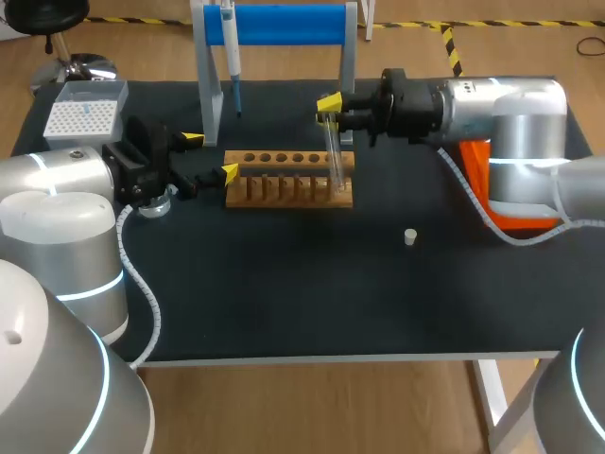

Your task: Invert the test tube, pick up the pipette, mount the tip to pipette, aspirate from beaker and dispense into the tube, eject the tip, return the pipette, and cap with the stopper.

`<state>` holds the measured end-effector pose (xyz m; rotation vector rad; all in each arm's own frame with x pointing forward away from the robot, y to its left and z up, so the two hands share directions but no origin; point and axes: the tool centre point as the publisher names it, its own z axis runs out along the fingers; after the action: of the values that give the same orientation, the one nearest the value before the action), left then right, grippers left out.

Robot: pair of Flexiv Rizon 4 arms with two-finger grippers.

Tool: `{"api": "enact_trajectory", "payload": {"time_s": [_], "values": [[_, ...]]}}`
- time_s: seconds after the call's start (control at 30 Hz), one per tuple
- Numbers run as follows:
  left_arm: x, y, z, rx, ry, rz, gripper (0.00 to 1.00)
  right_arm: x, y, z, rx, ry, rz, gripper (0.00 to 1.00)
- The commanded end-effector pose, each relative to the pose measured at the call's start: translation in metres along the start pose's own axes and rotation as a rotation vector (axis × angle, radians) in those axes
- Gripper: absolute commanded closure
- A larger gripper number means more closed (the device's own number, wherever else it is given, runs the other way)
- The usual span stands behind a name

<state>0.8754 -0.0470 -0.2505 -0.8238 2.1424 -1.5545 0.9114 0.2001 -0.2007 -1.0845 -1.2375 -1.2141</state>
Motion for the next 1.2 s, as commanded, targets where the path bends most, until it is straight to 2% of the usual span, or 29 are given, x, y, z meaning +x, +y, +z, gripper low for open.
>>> {"api": "enact_trajectory", "payload": {"time_s": [0.03, 0.6, 1.2], "values": [[0.0008, 0.0006, 0.0008, 0.002, -0.003, 0.000, 0.00, -0.0006, 0.0008, -0.0042, 0.014, -0.012, 0.001, 1.00], [0.0008, 0.0006, 0.0008, 0.002, -0.003, 0.000, 0.00, -0.0069, 0.0004, -0.0077, 0.020, -0.077, 0.007, 1.00], [0.0008, 0.0006, 0.0008, 0.002, -0.003, 0.000, 0.00, -0.0067, 0.0008, -0.0083, 0.015, -0.078, 0.008, 1.00]]}}
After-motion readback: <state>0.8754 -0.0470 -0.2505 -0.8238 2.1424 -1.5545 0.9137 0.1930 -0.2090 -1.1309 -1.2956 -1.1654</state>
